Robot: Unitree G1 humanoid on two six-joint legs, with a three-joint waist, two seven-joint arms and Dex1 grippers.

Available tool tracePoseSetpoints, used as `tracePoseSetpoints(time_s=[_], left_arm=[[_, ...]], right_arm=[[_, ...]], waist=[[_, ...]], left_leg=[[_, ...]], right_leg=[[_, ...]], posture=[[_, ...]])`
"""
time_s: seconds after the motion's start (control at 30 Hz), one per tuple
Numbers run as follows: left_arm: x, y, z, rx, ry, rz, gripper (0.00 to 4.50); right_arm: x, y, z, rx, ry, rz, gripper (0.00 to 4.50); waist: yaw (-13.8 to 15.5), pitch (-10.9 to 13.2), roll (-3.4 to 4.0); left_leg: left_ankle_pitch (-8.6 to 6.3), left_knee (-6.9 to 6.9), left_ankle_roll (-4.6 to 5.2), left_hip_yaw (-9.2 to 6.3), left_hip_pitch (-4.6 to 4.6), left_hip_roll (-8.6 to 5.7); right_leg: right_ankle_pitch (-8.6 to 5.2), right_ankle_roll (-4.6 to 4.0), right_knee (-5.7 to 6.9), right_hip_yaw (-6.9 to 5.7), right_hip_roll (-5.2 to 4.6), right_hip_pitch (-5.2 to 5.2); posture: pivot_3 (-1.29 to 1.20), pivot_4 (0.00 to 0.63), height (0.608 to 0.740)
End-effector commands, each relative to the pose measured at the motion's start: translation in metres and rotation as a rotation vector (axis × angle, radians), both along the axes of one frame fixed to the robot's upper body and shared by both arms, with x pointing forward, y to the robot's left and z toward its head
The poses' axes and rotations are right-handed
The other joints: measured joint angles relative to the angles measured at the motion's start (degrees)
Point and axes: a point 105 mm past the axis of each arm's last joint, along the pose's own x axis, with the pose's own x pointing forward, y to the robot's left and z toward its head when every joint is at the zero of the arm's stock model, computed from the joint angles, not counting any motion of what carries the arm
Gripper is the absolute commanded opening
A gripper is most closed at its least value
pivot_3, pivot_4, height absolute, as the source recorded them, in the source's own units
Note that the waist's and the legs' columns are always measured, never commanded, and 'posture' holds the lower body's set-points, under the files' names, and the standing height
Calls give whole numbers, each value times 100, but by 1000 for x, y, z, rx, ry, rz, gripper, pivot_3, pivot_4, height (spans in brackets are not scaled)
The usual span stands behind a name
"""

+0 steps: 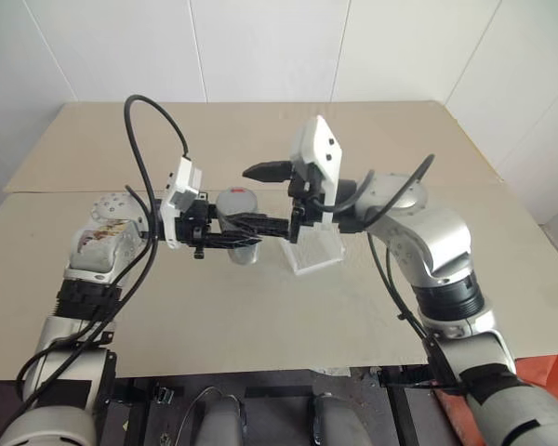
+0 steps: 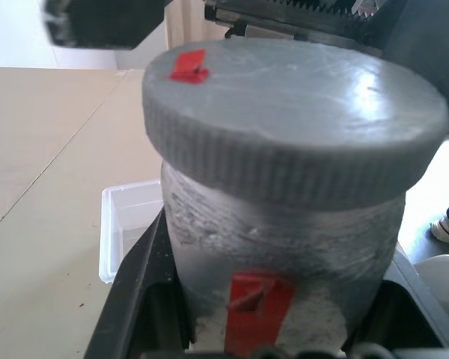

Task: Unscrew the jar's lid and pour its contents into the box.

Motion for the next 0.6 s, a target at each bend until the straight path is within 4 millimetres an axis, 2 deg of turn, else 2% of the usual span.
tracePoseSetpoints(time_s=[0.03, 0.6], left_arm=[[-9, 2, 14, -4, -64, -34, 1931], [-8, 4, 14, -3, -63, -29, 1931]], right_arm=[[11, -25, 16, 43, -54, -108, 4469], [10, -42, 15, 30, -58, -143, 4469]], waist=[[-2, 0, 0], [5, 0, 0]], left_leg=[[0, 0, 0, 0, 0, 0], [0, 0, 0, 1, 0, 0]], right_leg=[[0, 0, -1, 0, 0, 0], [0, 0, -4, 1, 0, 0]], posture=[[0, 150, 740], [0, 150, 740]])
